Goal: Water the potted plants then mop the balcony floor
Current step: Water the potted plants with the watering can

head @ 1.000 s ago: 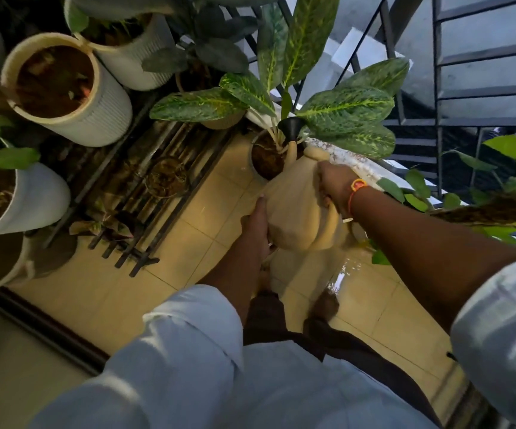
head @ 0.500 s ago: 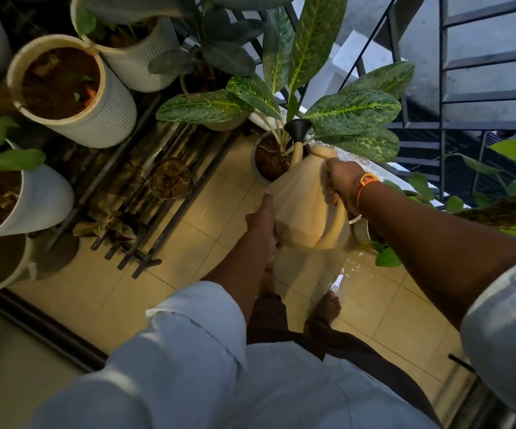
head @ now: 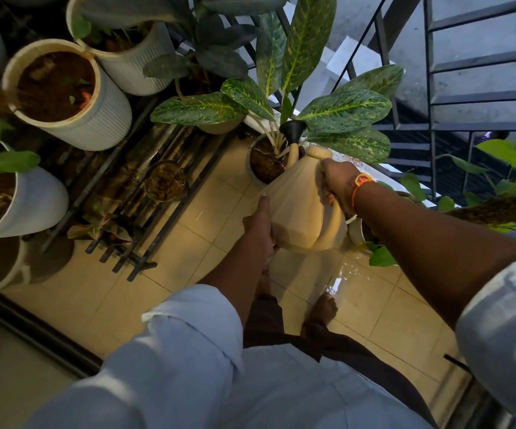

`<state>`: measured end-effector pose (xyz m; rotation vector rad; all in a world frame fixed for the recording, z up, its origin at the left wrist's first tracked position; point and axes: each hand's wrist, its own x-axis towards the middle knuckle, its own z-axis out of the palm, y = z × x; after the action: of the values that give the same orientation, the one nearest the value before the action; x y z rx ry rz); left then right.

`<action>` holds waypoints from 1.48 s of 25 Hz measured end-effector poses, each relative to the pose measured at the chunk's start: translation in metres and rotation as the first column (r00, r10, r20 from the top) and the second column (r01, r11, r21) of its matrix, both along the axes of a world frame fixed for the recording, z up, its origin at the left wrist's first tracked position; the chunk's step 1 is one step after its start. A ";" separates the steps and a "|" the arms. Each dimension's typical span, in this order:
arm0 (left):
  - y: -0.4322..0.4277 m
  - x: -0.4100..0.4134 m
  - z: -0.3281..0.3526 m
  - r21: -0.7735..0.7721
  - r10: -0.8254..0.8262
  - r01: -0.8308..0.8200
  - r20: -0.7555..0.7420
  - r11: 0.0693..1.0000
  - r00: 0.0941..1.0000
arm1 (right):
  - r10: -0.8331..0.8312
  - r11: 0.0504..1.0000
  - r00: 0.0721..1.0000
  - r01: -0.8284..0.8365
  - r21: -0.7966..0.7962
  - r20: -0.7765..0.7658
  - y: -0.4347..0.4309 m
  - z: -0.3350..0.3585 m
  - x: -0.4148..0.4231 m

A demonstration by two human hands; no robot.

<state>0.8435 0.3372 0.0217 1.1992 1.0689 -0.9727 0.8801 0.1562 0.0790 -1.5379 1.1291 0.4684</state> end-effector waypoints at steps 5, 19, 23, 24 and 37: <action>-0.002 -0.006 -0.005 -0.001 0.009 -0.009 0.000 1.000 1.000 | -0.031 0.999 1.000 0.031 -0.022 0.004 0.001 0.007 -0.006; 0.005 -0.028 -0.012 -0.133 0.086 -0.079 0.042 0.988 0.995 | 0.101 0.984 0.990 -0.084 -0.158 0.101 0.016 0.024 -0.046; 0.006 -0.031 -0.012 -0.195 0.126 -0.109 0.081 0.975 0.989 | 0.148 0.965 0.981 -0.115 -0.237 0.127 0.020 0.025 -0.066; 0.005 -0.032 -0.011 -0.206 0.138 -0.118 0.086 0.971 0.987 | 0.172 0.954 0.978 -0.136 -0.266 0.119 0.021 0.027 -0.069; 0.001 -0.044 0.045 -0.169 0.278 -0.247 0.196 0.954 0.940 | 0.390 0.867 0.898 -0.284 -0.408 0.202 0.021 0.052 -0.074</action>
<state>0.7992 0.3379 0.0663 0.9904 0.9399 -0.6797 0.8065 0.1774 0.1313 -2.0825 0.7485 0.2641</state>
